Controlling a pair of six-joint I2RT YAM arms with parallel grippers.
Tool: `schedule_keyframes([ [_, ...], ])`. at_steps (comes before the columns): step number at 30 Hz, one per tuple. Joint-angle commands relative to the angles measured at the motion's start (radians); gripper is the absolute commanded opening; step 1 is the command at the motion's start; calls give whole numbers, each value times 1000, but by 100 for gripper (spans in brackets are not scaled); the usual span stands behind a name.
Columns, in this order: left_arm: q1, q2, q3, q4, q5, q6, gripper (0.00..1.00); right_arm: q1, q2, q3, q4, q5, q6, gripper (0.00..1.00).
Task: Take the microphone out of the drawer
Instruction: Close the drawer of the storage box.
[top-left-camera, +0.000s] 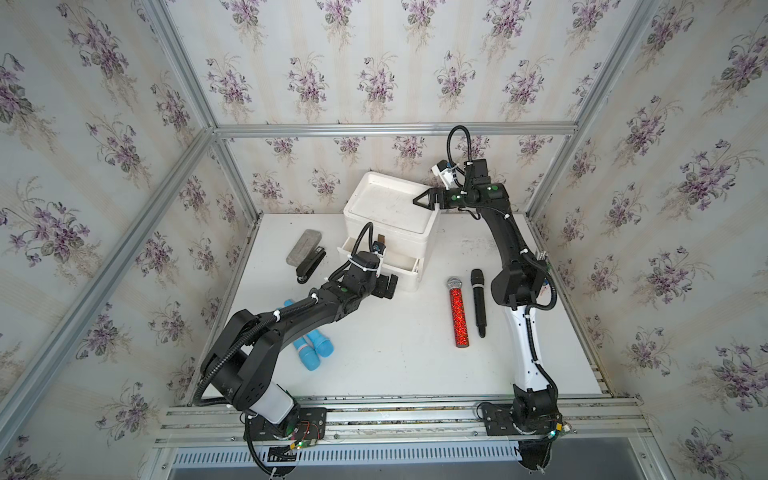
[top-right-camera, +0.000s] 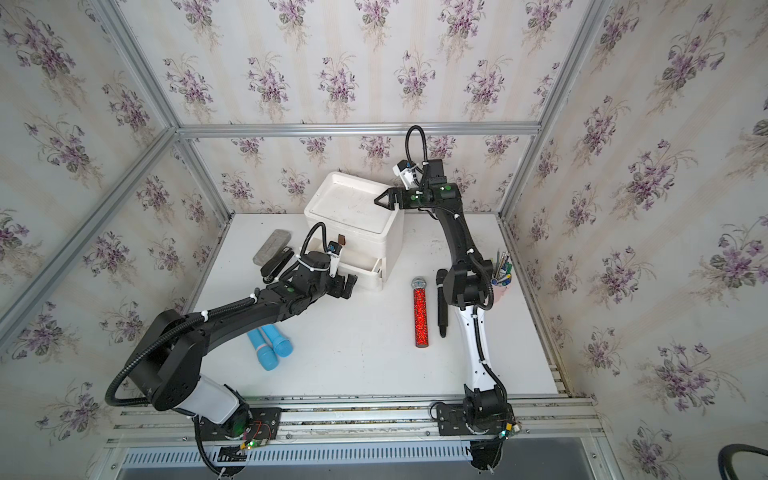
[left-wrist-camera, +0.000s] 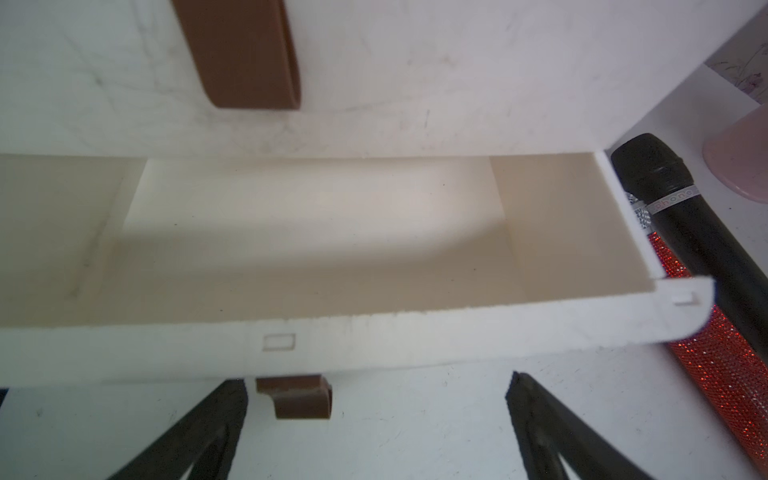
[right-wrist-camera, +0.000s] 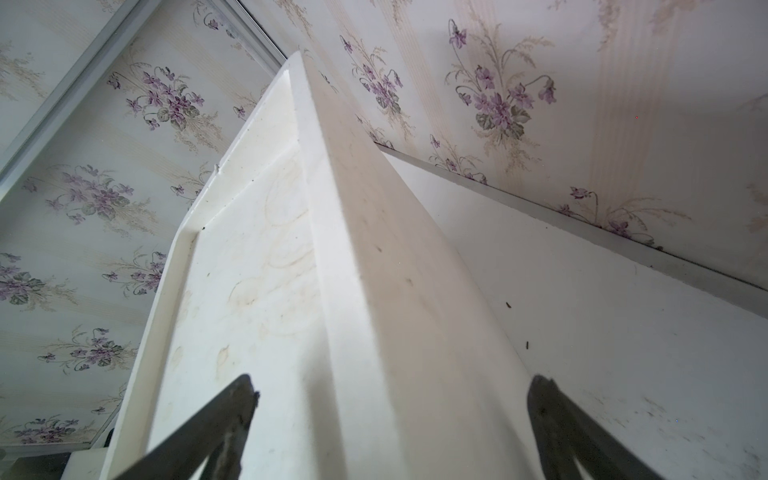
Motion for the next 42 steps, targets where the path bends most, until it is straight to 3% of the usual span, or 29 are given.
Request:
schedule_keyframes([
  [1,0,21,24,65,17,18,99,11,15,-4,-69,-29,-16,98],
  [25,32,122,73,225,34,27,99,20,23,-3,-104,-20,-46,97],
  [37,41,-44,-163,187,-1,-28,99,14,32,-3,-99,-13,-43,98],
  [42,48,-51,-166,101,-33,-87,99,15,33,-3,-103,-9,-46,98],
])
